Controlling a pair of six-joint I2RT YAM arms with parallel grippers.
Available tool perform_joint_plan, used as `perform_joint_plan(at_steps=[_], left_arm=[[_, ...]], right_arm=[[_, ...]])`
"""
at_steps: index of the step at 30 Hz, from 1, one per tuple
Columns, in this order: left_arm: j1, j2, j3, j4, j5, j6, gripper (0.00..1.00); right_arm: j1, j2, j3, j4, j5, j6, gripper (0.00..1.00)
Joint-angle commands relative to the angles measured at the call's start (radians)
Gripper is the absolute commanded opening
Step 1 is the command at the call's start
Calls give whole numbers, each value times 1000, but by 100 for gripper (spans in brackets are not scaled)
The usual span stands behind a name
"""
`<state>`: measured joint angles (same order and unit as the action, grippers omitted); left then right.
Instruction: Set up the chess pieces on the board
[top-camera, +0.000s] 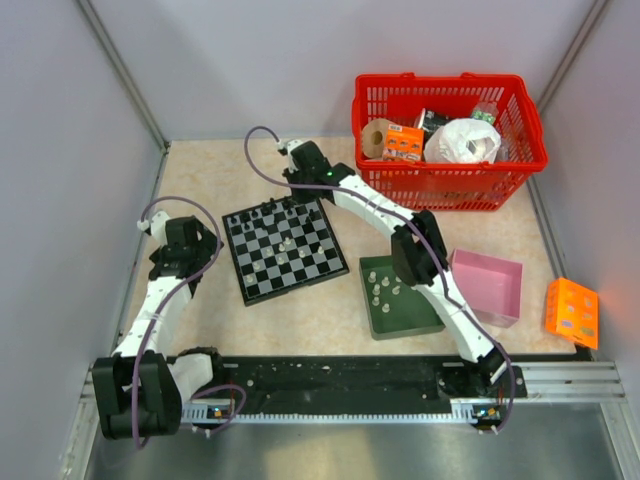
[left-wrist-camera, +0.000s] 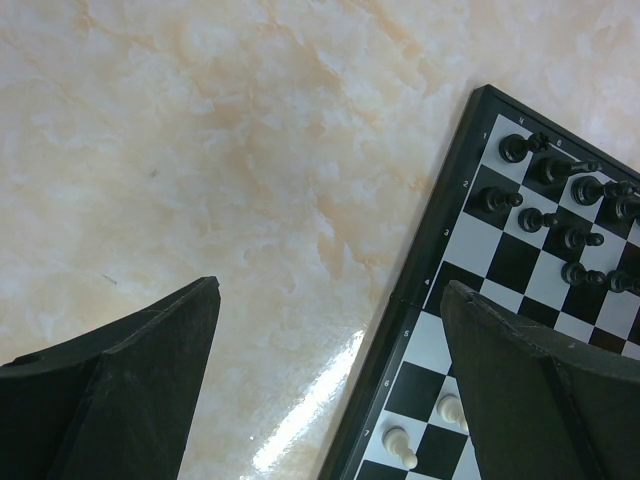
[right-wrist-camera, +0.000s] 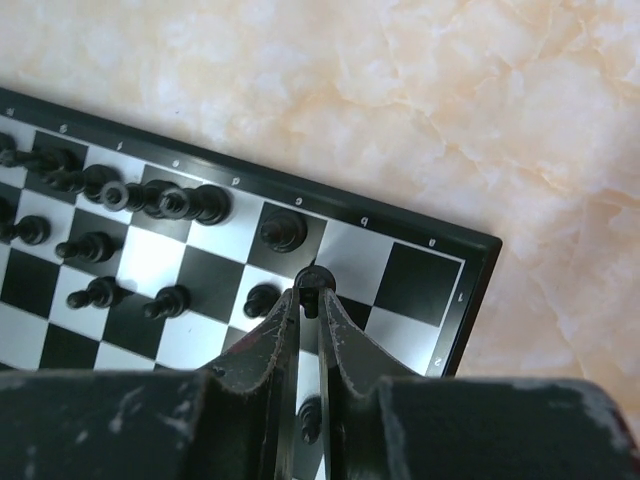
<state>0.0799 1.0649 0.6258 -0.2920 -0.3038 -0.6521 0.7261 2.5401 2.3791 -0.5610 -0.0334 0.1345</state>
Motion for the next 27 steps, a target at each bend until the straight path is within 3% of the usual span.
perform_joint_plan(at_steps=[1, 14, 17, 21, 27], left_arm=[[4, 0, 35, 22, -1, 2, 97], [4, -2, 37, 20, -1, 2, 97], [4, 0, 35, 21, 2, 0, 97], [4, 1, 35, 19, 0, 3, 97], [4, -8, 38, 13, 2, 5, 97]], right_arm=[[-11, 49, 65, 24, 29, 10, 10], [-19, 71, 77, 58, 66, 24, 11], [-19, 71, 72, 56, 47, 22, 16], [-19, 59, 72, 56, 3, 27, 31], [-21, -17, 71, 56, 26, 7, 38]])
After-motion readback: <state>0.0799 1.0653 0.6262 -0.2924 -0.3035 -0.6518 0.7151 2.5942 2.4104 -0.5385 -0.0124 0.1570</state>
